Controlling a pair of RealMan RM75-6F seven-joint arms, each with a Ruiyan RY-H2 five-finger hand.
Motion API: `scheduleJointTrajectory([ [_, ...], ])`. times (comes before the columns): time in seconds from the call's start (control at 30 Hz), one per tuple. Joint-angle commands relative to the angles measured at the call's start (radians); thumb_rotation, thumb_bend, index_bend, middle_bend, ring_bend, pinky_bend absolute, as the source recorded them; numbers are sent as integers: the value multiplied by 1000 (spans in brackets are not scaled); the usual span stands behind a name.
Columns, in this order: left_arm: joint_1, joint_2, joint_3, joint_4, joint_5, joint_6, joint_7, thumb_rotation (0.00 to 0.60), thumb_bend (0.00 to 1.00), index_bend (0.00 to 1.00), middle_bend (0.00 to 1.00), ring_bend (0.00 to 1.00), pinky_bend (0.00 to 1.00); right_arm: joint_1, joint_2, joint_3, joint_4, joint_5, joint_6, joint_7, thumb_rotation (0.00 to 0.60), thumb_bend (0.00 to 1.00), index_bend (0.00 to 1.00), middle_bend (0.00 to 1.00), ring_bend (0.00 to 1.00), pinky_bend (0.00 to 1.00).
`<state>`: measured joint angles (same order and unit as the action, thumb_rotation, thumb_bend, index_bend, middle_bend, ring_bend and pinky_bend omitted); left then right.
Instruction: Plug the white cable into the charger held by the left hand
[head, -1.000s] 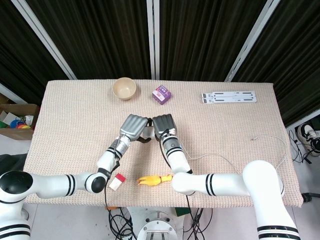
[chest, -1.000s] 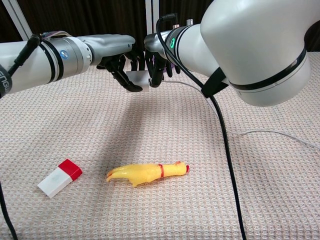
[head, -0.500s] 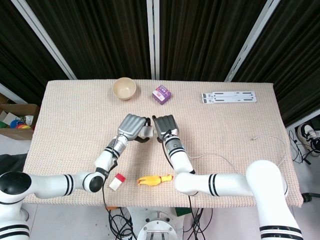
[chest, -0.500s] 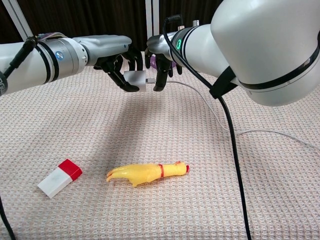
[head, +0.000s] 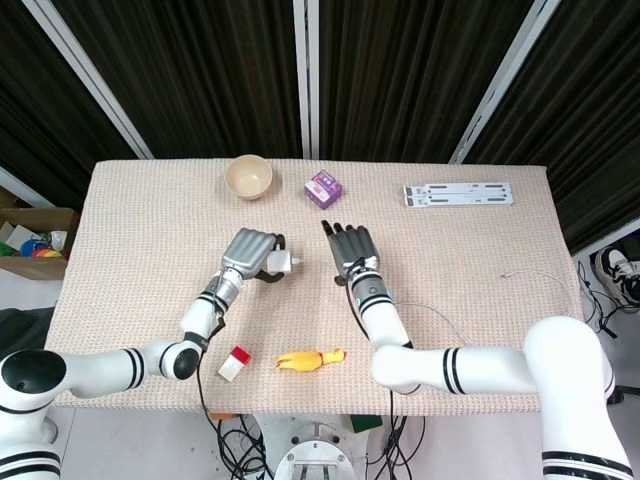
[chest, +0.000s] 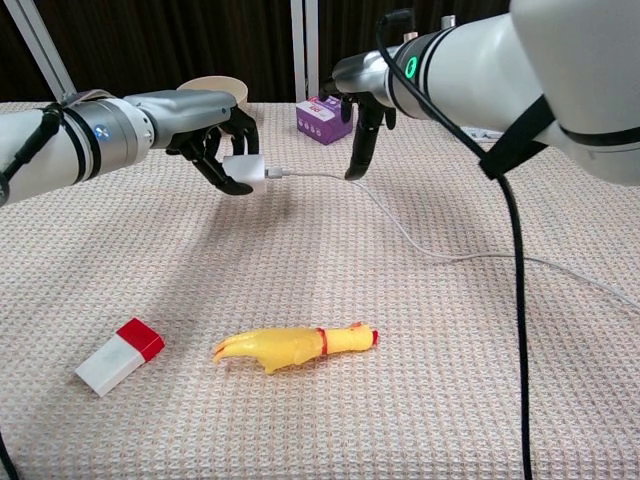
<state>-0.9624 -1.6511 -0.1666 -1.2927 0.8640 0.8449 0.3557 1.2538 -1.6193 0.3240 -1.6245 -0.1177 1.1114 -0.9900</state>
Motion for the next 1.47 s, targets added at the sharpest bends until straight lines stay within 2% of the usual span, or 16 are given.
scheduleJointTrajectory([
  [0.03, 11, -27, 12, 58, 19, -31, -28, 518, 262, 496, 501, 538, 835, -49, 69, -24, -86, -34, 10, 37, 600, 176, 0, 96, 115, 254],
  [0.1, 12, -37, 17, 81, 20, -44, -28, 518, 262, 446, 446, 464, 793, -72, 98, -35, -123, -61, 15, 61, 600, 176, 0, 86, 102, 243],
  [0.23, 16, -44, 16, 98, 31, -47, -30, 521, 245, 305, 265, 268, 570, -132, 155, -58, -192, -147, 39, 134, 600, 176, 0, 82, 98, 239],
  [0.3, 24, -39, 12, 92, 42, -33, -35, 519, 240, 252, 217, 213, 470, -158, 178, -72, -216, -188, 58, 158, 600, 176, 0, 83, 98, 239],
  [0.37, 37, -25, 9, 74, 53, -15, -42, 517, 239, 228, 201, 197, 419, -189, 208, -90, -245, -230, 79, 186, 600, 176, 0, 83, 98, 239],
  [0.53, 82, 42, 15, -8, 76, 49, -35, 520, 232, 226, 199, 196, 408, -269, 279, -137, -295, -322, 108, 255, 600, 183, 0, 97, 98, 239],
  [0.63, 132, 108, 23, -74, 101, 131, -27, 523, 228, 229, 199, 196, 398, -334, 328, -183, -317, -408, 132, 305, 600, 222, 0, 118, 98, 239],
  [0.8, 253, 245, 65, -171, 190, 294, -50, 559, 227, 245, 208, 196, 336, -477, 418, -274, -314, -639, 162, 468, 600, 327, 20, 143, 98, 238],
  [0.93, 364, 343, 115, -229, 269, 428, -78, 581, 227, 251, 216, 196, 305, -602, 467, -352, -274, -839, 229, 593, 600, 340, 36, 145, 82, 201],
  [1.07, 476, 414, 169, -263, 332, 541, -116, 584, 225, 255, 216, 196, 296, -711, 504, -416, -230, -982, 281, 720, 600, 346, 38, 137, 55, 175],
  [1.23, 621, 460, 238, -290, 415, 683, -168, 589, 225, 256, 217, 196, 277, -843, 534, -478, -159, -1142, 362, 881, 600, 352, 38, 132, 41, 152],
  [1.37, 724, 463, 274, -312, 471, 792, -188, 587, 221, 256, 218, 196, 276, -944, 538, -512, -120, -1235, 458, 925, 600, 357, 38, 132, 33, 138],
  [1.47, 782, 470, 302, -339, 523, 843, -213, 589, 221, 256, 219, 196, 269, -1006, 531, -517, -86, -1297, 531, 938, 600, 356, 38, 132, 29, 127],
])
